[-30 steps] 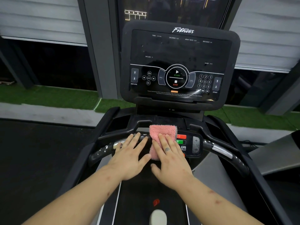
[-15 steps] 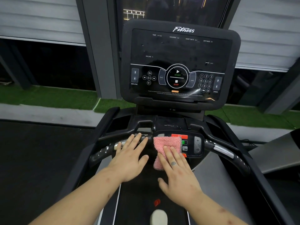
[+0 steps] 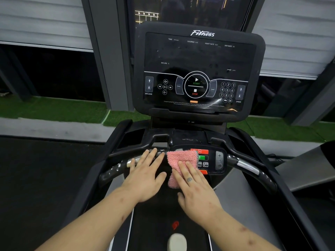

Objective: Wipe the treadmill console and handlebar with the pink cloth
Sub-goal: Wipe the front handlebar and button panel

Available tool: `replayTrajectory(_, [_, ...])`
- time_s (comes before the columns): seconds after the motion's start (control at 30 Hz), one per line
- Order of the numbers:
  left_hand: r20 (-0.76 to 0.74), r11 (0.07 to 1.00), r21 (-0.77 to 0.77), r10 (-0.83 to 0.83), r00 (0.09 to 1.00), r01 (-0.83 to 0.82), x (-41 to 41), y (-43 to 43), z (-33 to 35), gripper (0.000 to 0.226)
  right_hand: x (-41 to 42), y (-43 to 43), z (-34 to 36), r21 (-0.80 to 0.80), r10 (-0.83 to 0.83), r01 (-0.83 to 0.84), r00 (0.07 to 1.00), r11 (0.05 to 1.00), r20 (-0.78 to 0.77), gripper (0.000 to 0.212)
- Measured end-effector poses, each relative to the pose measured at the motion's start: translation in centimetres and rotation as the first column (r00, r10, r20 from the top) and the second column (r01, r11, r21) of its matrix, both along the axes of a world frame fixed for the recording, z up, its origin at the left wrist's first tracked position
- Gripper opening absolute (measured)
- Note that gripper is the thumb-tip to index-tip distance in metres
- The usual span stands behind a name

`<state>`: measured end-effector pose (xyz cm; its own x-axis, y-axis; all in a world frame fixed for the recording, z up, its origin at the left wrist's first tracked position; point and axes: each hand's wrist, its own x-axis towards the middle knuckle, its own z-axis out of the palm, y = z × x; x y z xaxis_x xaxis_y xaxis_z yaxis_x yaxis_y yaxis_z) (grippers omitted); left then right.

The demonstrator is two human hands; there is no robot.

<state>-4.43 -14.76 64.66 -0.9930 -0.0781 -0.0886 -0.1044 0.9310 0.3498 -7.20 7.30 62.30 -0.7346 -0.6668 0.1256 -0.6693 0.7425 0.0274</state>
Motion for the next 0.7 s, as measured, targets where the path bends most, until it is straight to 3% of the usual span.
replayTrajectory(0.2, [0.003,1.000,0.015,0.000,1.000,0.000,0.0,-0.1,0.0,0.069,-0.1,2.2,-0.6,0.040,0.021,-0.019,0.997,0.999,-0.070,0.082])
replayTrajectory(0.7, [0.021,0.999,0.034,0.016,1.000,-0.017,0.0,0.1,0.5,0.069,-0.7,1.8,0.7,0.068,0.087,-0.084,0.995,0.994,-0.049,0.080])
